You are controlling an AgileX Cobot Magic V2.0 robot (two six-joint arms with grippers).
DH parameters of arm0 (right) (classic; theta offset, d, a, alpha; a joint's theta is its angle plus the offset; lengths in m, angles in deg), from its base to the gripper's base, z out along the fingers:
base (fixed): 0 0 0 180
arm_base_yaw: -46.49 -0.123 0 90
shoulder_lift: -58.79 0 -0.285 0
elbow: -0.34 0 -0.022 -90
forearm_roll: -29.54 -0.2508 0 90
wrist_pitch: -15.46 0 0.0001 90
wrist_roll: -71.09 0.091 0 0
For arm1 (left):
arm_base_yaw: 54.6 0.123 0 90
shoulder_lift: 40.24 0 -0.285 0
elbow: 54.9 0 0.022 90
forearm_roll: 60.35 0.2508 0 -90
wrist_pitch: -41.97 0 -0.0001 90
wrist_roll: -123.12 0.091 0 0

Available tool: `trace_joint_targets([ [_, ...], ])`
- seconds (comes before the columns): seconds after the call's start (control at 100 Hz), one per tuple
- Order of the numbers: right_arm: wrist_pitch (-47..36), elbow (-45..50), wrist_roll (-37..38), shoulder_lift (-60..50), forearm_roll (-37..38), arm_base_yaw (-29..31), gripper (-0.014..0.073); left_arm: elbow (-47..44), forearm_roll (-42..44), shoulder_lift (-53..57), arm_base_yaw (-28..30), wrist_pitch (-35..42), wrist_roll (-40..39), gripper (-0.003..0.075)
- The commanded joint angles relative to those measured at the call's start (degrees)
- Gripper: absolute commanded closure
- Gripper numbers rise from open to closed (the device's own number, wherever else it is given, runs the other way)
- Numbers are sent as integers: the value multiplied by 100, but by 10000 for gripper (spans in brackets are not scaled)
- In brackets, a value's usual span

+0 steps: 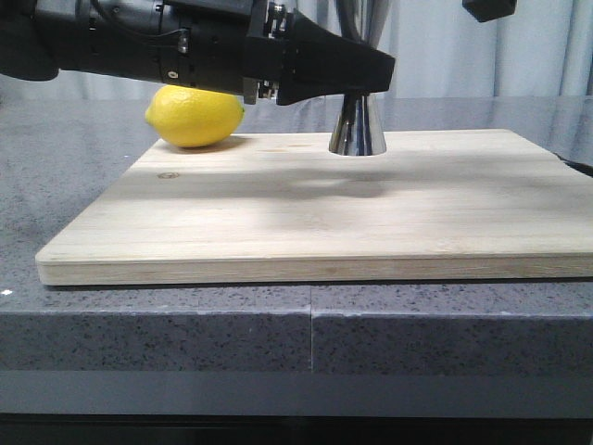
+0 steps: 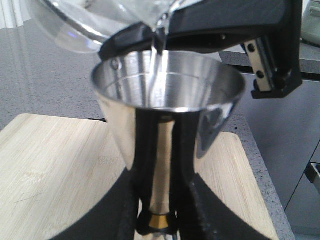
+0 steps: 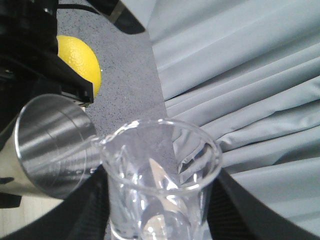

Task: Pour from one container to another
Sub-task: 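Tilt the beaker with the right gripper, pouring liquid into the jigger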

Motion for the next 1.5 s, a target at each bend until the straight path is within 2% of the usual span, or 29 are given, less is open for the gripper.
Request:
trace_joint_targets([
  [0.0, -176, -201, -7, -197, -31, -2, 340, 179, -441, 278, -48, -608, -54, 662],
  [1.49, 26, -201, -84, -327, 261, -2, 340, 179, -441, 278, -48, -631, -54, 662],
])
